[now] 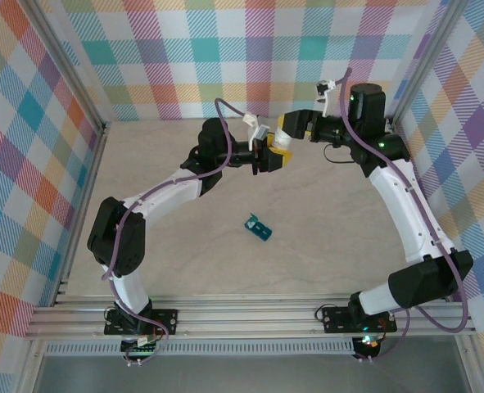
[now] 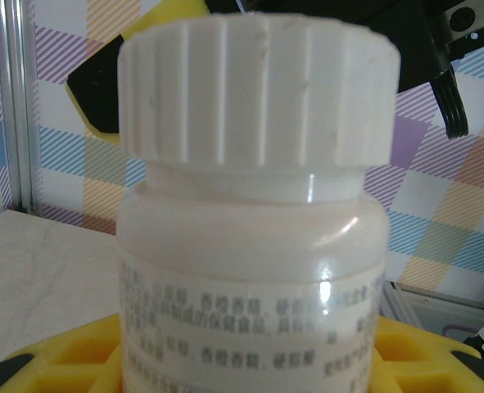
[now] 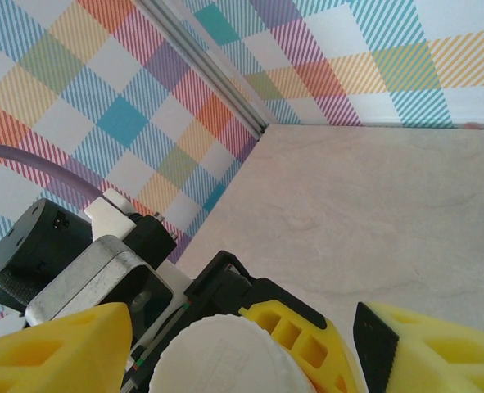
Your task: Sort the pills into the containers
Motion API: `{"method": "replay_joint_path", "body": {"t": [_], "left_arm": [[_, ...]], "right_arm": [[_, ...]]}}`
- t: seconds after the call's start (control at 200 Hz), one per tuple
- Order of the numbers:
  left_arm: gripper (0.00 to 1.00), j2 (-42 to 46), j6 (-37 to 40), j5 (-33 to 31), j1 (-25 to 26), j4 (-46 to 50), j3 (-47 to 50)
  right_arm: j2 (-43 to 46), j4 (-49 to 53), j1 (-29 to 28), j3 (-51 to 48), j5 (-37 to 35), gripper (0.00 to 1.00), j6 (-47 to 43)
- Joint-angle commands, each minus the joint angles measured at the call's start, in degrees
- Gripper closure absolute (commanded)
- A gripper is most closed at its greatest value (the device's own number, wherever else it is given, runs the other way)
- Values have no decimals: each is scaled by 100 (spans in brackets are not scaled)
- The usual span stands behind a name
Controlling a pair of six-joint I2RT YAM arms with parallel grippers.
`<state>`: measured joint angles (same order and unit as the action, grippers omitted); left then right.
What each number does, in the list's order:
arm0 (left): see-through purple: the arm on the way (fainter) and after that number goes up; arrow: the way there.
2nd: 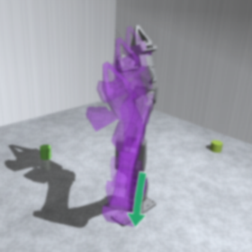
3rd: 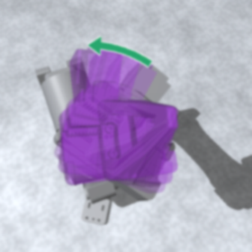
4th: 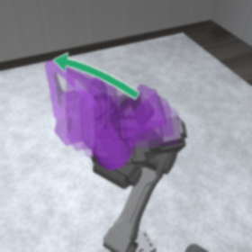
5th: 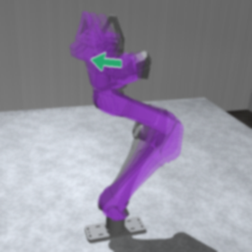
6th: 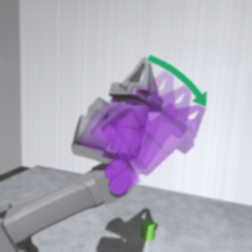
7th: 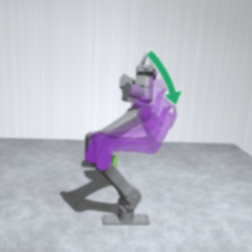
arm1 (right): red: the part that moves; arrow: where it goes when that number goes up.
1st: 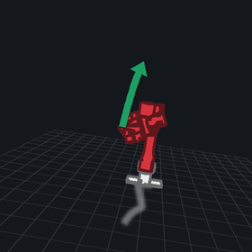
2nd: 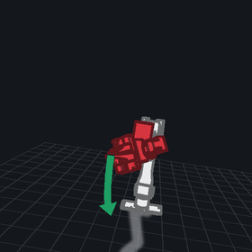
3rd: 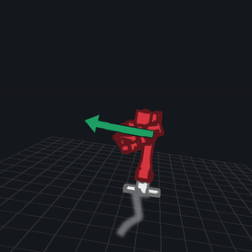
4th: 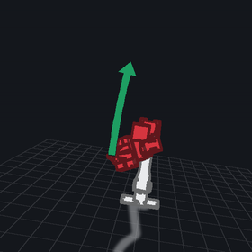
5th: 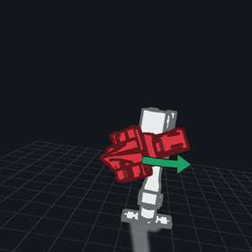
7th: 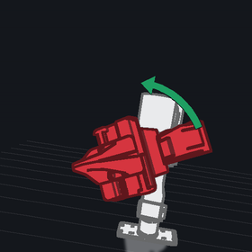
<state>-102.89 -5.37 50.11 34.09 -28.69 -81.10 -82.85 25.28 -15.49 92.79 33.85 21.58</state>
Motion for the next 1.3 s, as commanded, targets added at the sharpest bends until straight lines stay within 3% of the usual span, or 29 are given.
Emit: {"method": "replay_joint_path", "body": {"t": [0.0, 0.285, 0.52, 0.805, 1.105, 1.295], "left_arm": [[100, -56, -18, 114, 37, -189, -150], [100, -55, -8, 113, 37, -172, -130], [100, -55, 8, 109, 37, -172, -125], [100, -38, 44, 89, 37, -137, -107], [100, -47, 73, 83, 28, -120, -114], [100, -72, 80, 105, 28, -103, -126]], "right_arm": [[-98, -60, -68, 124, 182, 30, -175], [-100, 74, -147, 81, 175, 34, -288], [-93, 189, -174, 54, 152, 46, -395], [-56, 242, -191, -16, 113, 47, -507], [-75, 269, -196, -36, 109, 64, -582], [-2, 342, -200, 124, -74, 68, -856]]}}
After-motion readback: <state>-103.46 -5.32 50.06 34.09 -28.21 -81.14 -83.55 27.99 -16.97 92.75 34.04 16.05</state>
